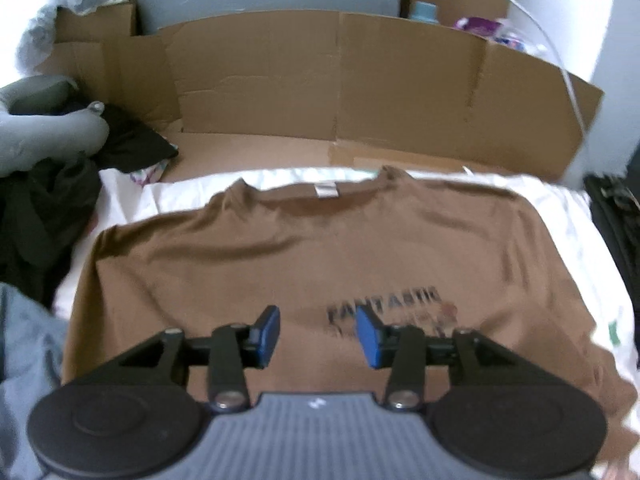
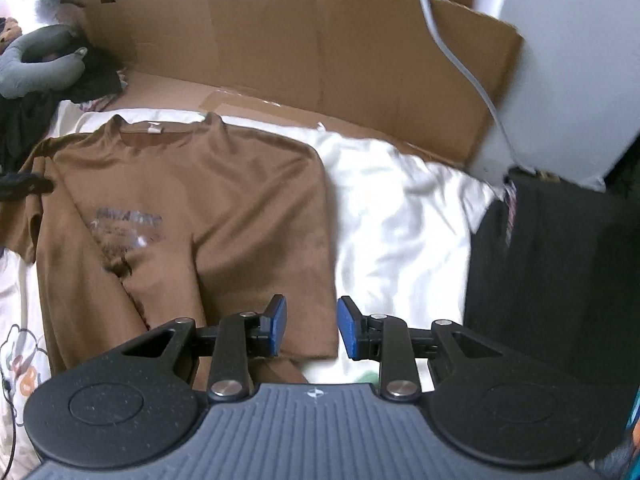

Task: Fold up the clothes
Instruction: 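Open both tools and pull back from the brown T-shirt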

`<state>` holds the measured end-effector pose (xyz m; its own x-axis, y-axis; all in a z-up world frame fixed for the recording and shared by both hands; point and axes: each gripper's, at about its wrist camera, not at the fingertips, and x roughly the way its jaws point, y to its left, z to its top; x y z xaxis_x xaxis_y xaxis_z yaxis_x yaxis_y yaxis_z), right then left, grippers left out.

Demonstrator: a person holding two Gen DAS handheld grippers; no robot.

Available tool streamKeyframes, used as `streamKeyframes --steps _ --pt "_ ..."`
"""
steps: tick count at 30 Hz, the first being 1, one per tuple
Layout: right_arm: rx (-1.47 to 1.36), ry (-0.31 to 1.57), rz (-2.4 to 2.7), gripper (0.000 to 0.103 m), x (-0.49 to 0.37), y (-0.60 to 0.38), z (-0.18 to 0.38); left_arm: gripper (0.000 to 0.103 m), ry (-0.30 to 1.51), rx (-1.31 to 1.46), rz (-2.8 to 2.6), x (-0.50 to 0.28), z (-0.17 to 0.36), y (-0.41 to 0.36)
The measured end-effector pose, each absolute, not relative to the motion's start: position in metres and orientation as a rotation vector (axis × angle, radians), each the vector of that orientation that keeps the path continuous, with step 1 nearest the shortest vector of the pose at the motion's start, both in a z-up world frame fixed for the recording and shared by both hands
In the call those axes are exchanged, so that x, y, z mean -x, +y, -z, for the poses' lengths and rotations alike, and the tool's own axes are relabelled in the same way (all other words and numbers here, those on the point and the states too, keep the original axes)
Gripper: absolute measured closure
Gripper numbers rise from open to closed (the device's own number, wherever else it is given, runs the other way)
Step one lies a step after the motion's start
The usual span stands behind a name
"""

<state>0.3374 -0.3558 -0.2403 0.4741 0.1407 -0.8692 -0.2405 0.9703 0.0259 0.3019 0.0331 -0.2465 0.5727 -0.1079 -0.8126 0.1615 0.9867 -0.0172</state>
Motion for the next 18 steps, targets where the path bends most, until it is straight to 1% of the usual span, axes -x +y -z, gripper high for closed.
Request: streamKeyframes --steps 4,6,9,12,18 --pt "0.015 1.057 -0.229 0.068 -0.337 -0.372 0.259 0.052 0.977 -0.049 0.148 -0.271 0.235 0.035" --pt "-0.006 1.059 -0.216 0.068 -0.340 -0.376 0.271 0.047 0.991 -0.021 0.141 -0.258 0.235 0.039" --pt "-0.043 1.068 -0.210 0.068 -0.348 -0.383 0.288 0.047 1.028 0.030 0.135 -0.238 0.242 0.043" --pt "-0.092 1.100 -0.197 0.068 -0.359 -0.387 0.305 0.047 1.092 0.118 0.118 -0.221 0.261 0.048" --pt "-0.075 1.154 -0.167 0.068 -0.367 -0.379 0.331 0.047 1.225 0.267 0.123 -0.188 0.310 0.048"
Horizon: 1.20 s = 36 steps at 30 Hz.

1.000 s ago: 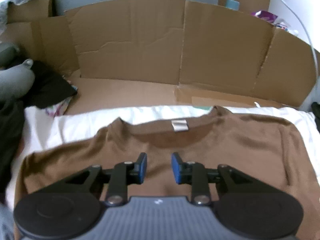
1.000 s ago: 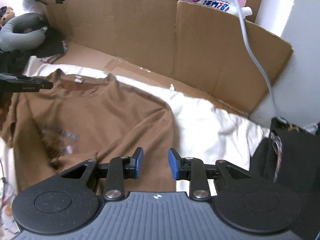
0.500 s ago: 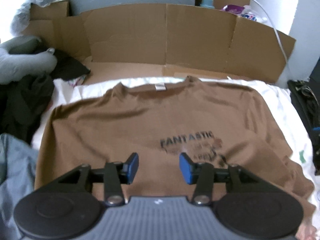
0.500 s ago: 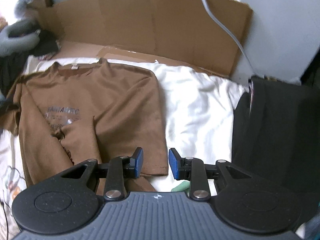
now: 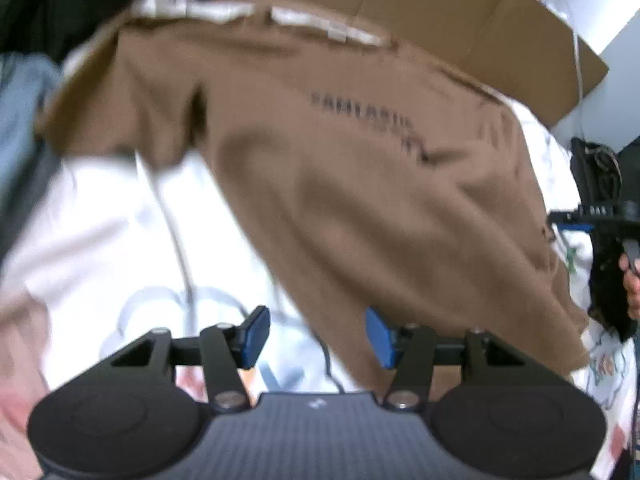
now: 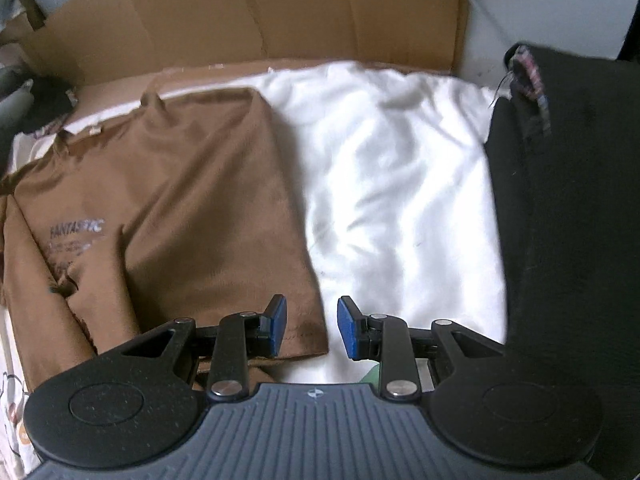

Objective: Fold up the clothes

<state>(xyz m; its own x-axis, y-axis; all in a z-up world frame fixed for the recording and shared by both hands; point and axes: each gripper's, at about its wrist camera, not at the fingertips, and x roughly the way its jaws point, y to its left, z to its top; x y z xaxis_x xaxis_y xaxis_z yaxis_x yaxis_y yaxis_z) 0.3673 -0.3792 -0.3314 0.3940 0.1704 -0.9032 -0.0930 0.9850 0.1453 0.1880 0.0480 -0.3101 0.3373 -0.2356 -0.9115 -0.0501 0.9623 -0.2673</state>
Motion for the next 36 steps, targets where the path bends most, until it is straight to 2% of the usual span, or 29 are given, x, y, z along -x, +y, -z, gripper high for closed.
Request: streamKeyframes --steps 7,15,16,18,22,23,24,27,36 --pt "-0.072 1.166 -0.154 0.068 -0.361 -0.381 0.347 0.048 1.316 0.441 0.174 -0.157 0.341 0.041" --pt "-0.101 1.144 -0.162 0.066 -0.350 -0.384 0.349 0.050 1.313 0.607 0.186 -0.148 0.346 0.031" --pt "-0.109 1.141 -0.160 0.066 -0.349 -0.384 0.349 0.052 1.311 0.632 0.175 -0.147 0.346 0.030" --pt "-0.126 1.134 -0.155 0.066 -0.347 -0.386 0.349 0.067 1.309 0.684 0.151 -0.145 0.347 0.028" --pt "-0.166 1.122 -0.147 0.066 -0.345 -0.391 0.350 0.078 1.314 0.743 0.088 -0.146 0.355 0.021" --pt "-0.176 1.121 -0.146 0.066 -0.344 -0.392 0.350 0.085 1.313 0.748 0.074 -0.146 0.357 0.019" --pt "-0.185 1.119 -0.144 0.066 -0.344 -0.393 0.350 0.097 1.316 0.755 0.062 -0.146 0.358 0.019" --pt "-0.204 1.114 -0.138 0.066 -0.344 -0.395 0.350 0.100 1.317 0.747 0.040 -0.141 0.353 0.022" --pt "-0.222 1.101 -0.127 0.066 -0.347 -0.397 0.346 0.100 1.320 0.660 0.034 -0.122 0.320 0.060"
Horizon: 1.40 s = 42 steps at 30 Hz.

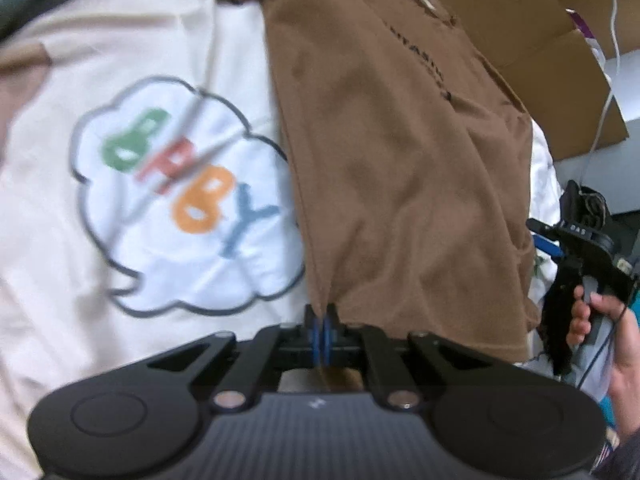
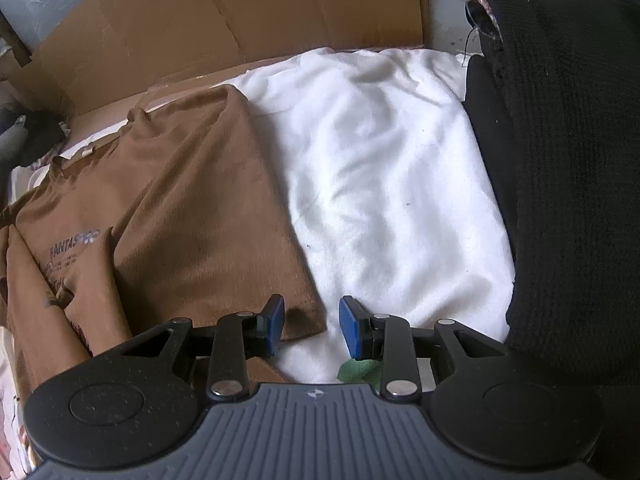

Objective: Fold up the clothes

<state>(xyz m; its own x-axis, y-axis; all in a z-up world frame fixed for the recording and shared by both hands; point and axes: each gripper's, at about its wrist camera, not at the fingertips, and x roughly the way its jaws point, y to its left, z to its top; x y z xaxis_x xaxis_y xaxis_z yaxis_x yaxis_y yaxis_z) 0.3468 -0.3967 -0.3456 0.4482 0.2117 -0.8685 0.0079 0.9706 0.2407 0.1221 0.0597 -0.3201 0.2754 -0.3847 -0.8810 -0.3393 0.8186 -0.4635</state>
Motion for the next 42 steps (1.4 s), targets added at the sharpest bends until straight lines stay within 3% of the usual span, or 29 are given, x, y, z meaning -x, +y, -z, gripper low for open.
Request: streamKeyframes --steps 12,42 --pt "-0.217 1.083 -0.128 0.065 -0.354 -0.399 0.338 0.101 1.262 0.565 -0.082 -0.103 0.263 0.130" --pt "-0.158 1.273 -0.087 0.061 -0.372 -0.374 0.347 0.100 1.149 0.372 -0.464 -0.082 0.245 0.220"
